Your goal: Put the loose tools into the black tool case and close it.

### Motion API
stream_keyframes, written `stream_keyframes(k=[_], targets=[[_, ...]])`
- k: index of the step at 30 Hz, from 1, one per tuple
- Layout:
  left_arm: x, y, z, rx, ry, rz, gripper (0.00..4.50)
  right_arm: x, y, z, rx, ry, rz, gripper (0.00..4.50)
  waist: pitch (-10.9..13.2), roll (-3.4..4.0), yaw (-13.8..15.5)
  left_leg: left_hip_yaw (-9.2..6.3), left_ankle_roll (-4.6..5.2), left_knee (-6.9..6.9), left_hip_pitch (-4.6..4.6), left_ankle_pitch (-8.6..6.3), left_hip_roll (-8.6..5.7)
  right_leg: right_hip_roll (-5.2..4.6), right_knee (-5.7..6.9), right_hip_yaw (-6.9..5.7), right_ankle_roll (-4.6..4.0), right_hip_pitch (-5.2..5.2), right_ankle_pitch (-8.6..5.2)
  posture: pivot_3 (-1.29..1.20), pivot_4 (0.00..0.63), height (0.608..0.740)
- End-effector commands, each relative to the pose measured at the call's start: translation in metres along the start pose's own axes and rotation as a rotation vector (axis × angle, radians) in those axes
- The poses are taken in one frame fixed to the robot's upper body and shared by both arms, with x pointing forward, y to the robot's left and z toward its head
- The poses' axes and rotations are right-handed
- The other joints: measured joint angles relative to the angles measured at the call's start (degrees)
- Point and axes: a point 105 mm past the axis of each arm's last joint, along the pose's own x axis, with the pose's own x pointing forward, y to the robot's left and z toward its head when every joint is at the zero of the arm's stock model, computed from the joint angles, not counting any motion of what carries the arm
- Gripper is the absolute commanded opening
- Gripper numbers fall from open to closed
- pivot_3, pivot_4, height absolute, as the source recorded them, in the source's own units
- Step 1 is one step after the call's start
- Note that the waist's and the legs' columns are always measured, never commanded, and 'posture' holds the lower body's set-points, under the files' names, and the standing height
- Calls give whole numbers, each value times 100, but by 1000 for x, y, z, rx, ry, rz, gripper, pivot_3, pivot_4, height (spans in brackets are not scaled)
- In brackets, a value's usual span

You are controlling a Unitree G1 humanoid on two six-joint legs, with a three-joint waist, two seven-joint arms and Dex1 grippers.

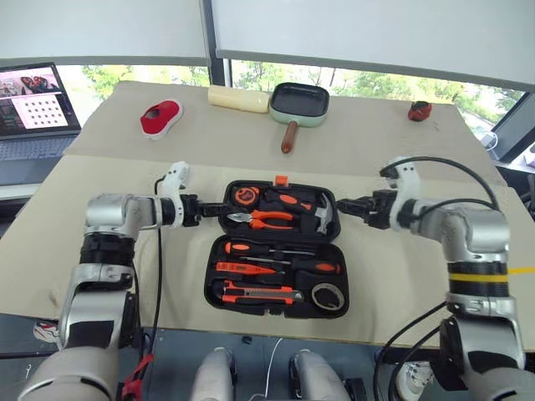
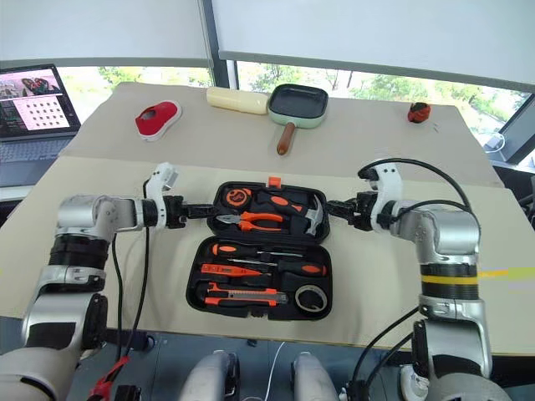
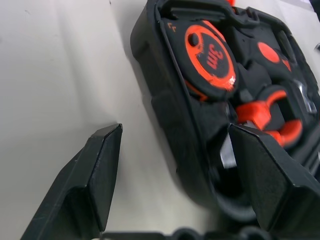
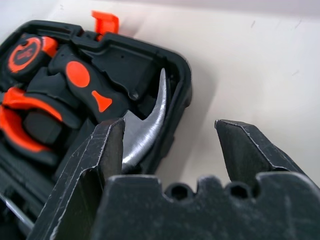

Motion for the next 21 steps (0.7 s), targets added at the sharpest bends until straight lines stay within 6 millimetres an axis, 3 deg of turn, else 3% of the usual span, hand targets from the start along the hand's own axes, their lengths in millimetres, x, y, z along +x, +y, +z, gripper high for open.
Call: stream_keyframes(k=[1, 11, 18, 21], targets=[[-2, 1, 12, -15, -52, 7, 3388, 1, -1, 2, -16, 7, -30, 3143, 0, 0, -2, 0, 0, 0, 1, 0, -1, -1, 0, 0, 0, 1, 0, 0, 150, 740], [-1, -7, 10, -43, -78, -41, 142, 4, 7, 0, -9, 12, -8, 1, -1, 1, 1, -2, -2, 0, 9, 0, -1, -2, 3, -3, 1, 11, 0, 0, 150, 740], [2, -23, 8, -17, -82, -108, 67, 2, 20, 8, -21, -15, 30, 0, -1, 1, -2, -3, -7, 0, 15, 4, -2, -4, 4, -2, 4, 14, 4, 0, 150, 740], [6, -34, 21, 67, -169, -142, 67, 0, 27, 21, -48, -70, 57, 0, -1, 1, -1, -2, -7, 0, 10, 4, -3, -4, 2, -2, 4, 12, 4, 0, 150, 740]])
